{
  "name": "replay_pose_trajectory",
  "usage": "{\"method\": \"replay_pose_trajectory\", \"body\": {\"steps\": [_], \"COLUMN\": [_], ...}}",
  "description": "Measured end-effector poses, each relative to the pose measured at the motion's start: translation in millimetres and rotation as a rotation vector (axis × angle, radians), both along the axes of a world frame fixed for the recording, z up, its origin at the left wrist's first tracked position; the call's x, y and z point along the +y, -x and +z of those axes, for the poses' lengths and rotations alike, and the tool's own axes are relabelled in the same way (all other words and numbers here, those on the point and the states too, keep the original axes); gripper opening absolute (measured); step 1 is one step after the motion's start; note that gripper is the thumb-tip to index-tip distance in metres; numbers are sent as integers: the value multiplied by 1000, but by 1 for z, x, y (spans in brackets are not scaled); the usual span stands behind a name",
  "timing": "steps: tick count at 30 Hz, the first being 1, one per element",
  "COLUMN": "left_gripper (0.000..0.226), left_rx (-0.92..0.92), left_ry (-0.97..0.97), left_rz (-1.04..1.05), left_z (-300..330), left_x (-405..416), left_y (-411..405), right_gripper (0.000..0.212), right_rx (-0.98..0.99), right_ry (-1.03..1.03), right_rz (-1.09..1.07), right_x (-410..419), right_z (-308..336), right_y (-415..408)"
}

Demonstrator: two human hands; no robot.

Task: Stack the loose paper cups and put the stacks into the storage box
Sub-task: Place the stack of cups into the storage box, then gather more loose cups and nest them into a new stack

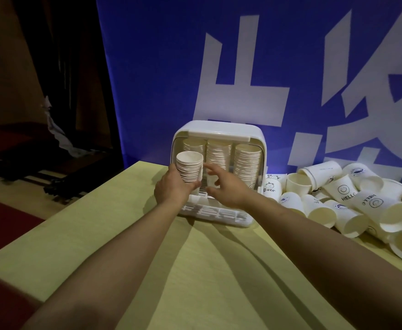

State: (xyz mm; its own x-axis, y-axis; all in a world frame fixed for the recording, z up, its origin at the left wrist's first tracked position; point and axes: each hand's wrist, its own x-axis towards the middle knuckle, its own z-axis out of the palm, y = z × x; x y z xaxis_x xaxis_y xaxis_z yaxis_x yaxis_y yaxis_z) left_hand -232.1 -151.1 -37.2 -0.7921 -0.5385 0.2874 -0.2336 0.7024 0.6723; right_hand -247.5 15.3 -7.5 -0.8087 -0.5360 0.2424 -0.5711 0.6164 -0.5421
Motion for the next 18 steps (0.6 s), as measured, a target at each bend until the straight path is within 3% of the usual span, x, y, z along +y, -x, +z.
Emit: {"method": "replay_pose_trajectory", "body": {"steps": [4, 7, 13, 15, 18], "left_gripper": [106, 108, 63, 44, 22], "left_rx": [48, 124, 408, 476, 398], "left_ry": [7, -7, -80, -210, -431], "left_rz": [17, 82, 119, -21, -347], "left_z": [-4, -8, -9, -6, -1], "left_x": [3, 8, 48, 77, 128], "left_y": [-3, -11, -41, -50, -61], "right_gripper": [71, 66, 50, 44, 38], "right_rx": [7, 0, 44, 82, 92], "right_ry": [31, 95, 206, 243, 317], "right_rz": [1, -2, -63, -139, -308], "right_x": [14, 31, 91, 116, 156], "right_z": [0, 2, 7, 5, -2], "right_y": [-5, -11, -36, -40, -40]}}
